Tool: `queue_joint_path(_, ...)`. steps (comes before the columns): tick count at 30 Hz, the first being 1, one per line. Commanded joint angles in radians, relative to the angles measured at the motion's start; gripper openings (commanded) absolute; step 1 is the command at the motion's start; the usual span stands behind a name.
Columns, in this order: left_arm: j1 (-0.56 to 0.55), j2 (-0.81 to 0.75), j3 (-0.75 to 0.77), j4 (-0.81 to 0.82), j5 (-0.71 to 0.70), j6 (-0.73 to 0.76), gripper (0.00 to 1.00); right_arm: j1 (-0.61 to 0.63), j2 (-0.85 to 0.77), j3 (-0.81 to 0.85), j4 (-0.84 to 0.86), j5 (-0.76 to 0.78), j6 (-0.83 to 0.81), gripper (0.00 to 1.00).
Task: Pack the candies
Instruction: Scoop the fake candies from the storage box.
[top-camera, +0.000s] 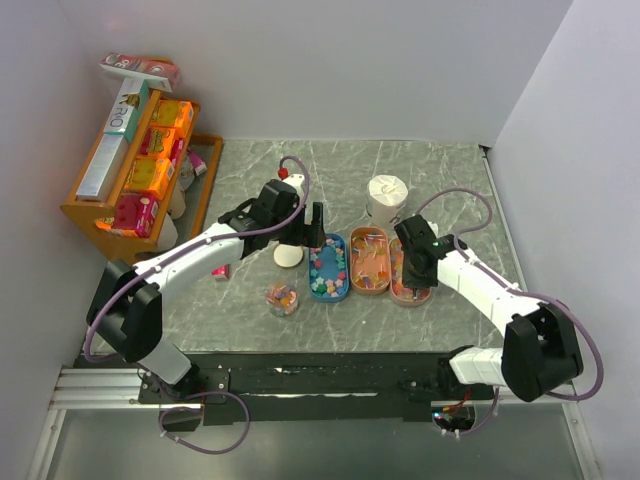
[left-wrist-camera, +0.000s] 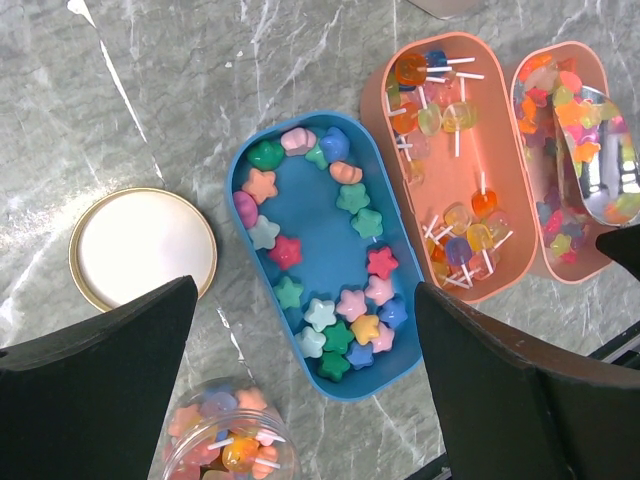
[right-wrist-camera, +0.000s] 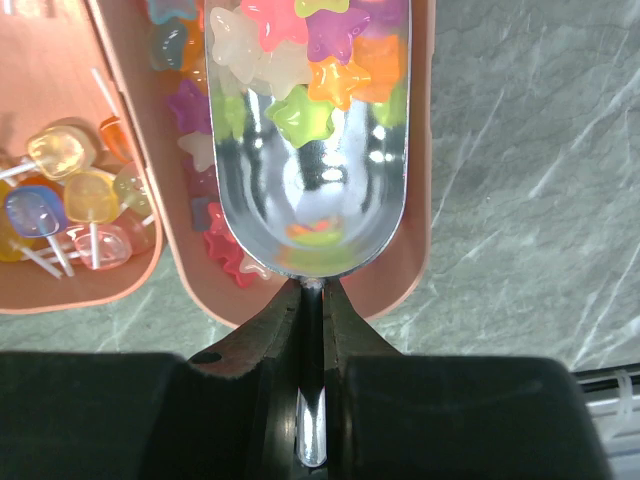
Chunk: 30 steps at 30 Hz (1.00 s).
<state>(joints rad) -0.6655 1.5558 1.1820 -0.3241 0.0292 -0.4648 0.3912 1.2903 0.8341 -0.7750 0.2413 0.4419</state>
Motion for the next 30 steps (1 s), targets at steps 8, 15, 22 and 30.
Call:
queue_joint_path(8, 0.004, 0.007, 0.016, 0.01, 0.005, -0.002, 0.97, 0.077, -0.146, -0.062, 0.052, 0.082, 0.063, 0.0)
queue_joint_path(15, 0.004, 0.01, 0.019, 0.01, 0.015, -0.008, 0.96, 0.12, -0.269, -0.121, 0.074, 0.087, 0.057, 0.0)
queue_joint_path(22, 0.004, 0.009, 0.018, 0.008, 0.018, -0.011, 0.96, 0.121, -0.321, -0.118, 0.065, 0.079, 0.049, 0.0)
queue_joint_path(30, 0.003, 0.003, 0.019, 0.005, 0.002, -0.017, 0.96, 0.161, -0.335, -0.056, 0.029, 0.079, 0.044, 0.0)
